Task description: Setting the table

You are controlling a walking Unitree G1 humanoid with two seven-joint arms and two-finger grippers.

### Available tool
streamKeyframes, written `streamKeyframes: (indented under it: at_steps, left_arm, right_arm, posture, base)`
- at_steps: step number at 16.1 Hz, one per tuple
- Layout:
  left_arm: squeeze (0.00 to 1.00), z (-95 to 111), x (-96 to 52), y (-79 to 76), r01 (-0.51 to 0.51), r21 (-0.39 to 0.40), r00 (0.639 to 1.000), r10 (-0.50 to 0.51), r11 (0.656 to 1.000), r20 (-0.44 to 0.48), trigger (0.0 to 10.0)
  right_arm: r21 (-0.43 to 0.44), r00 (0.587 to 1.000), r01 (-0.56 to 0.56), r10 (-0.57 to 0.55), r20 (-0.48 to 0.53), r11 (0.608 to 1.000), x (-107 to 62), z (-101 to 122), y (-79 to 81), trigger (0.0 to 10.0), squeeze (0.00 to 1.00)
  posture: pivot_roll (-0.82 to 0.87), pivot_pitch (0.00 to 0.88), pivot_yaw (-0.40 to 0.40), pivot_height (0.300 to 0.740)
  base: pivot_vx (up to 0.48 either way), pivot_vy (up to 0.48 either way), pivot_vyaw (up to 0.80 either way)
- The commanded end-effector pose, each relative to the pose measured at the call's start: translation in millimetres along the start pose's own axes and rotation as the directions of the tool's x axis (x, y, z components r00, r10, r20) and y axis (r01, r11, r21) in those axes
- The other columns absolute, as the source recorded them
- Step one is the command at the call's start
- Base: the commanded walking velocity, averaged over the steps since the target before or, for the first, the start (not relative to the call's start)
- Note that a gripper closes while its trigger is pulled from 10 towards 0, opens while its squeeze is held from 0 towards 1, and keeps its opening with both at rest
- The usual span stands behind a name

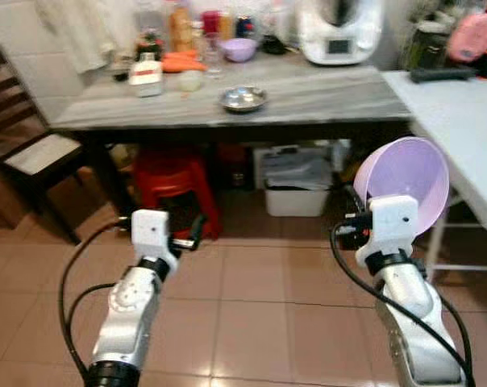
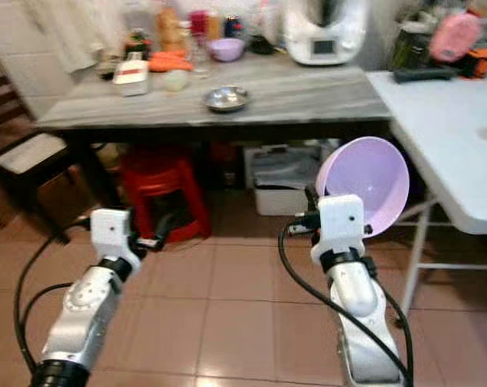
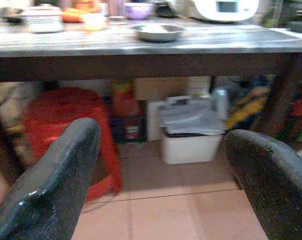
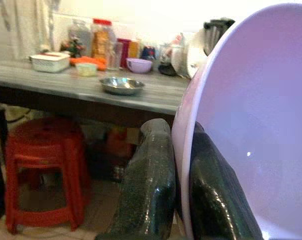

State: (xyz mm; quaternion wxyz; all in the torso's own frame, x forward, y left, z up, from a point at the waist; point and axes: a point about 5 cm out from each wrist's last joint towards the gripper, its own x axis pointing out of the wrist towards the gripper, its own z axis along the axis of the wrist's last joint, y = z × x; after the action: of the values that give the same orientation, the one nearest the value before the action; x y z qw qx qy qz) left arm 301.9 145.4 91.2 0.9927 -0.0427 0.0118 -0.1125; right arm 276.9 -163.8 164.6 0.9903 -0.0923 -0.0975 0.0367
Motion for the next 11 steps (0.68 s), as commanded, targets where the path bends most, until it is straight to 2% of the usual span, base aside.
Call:
streamKeyframes:
  at_steps: [1,4,11]
  left_arm:
    - [0.00,4.3,2.2,-7.8,0.043,-0.008,0.999,-0.042,0.999,0.019,10.0]
    - [0.00,5.3,2.3,-8.6,0.052,-0.014,0.998,-0.051,0.999,0.026,10.0]
    - [0.00,4.7,2.1,-12.5,0.076,-0.021,0.997,-0.075,0.997,0.026,10.0]
  right_arm:
    - [-0.008,1.000,0.014,-0.014,0.024,1.000,-0.6,5.2,-5.2,10.0,0.00]
    - [-0.031,1.000,0.001,0.000,0.028,1.000,-0.9,5.6,-3.7,10.0,0.00]
    - [-0.037,1.000,-0.007,0.008,0.027,0.999,-0.2,5.4,-3.4,10.0,0.00]
  posture:
    - [-0.14,0.037,0.079,0.740]
    - [-0.14,0.037,0.079,0.740]
    - [-0.14,0.039,0.078,0.740]
  base:
    - [0.000,0.000,0.00]
    - [0.000,0.000,0.15]
    - [0.332,0.000,0.75]
